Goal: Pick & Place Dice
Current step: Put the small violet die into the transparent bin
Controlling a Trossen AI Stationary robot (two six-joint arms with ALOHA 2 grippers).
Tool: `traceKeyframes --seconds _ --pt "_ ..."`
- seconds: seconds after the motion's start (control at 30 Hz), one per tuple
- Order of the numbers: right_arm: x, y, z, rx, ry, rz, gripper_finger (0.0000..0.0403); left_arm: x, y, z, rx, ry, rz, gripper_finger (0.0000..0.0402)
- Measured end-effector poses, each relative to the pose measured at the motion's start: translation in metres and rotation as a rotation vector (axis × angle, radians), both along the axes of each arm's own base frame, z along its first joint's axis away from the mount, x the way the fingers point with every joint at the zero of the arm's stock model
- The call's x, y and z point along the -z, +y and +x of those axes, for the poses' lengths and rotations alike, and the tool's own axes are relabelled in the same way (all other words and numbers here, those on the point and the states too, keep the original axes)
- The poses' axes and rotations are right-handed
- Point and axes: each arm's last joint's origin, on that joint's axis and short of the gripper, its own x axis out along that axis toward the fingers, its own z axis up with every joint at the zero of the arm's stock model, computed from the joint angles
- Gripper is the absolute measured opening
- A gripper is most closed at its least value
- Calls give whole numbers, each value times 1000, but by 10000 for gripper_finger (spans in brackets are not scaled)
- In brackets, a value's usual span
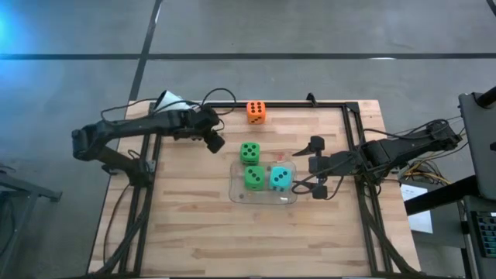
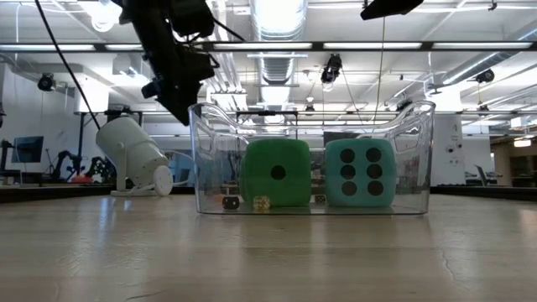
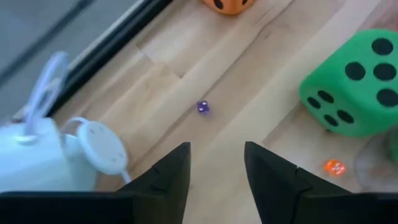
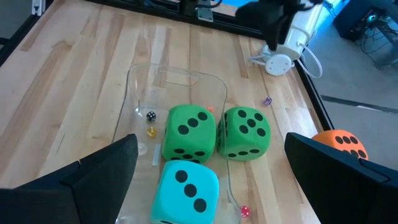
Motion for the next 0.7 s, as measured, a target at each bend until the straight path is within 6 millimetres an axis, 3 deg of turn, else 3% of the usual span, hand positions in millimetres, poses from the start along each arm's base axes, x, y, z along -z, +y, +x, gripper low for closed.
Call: traceKeyframes --seconds 0.27,0.47,0.7 --pt "0 0 0 -3 1 -5 400 34 23 18 -48 62 -23 177" --pt "0 0 0 -2 1 -3 400 58 47 21 -181 56 -96 175" --pt "0 0 0 1 0 1 400 71 57 26 -171 28 -158 175"
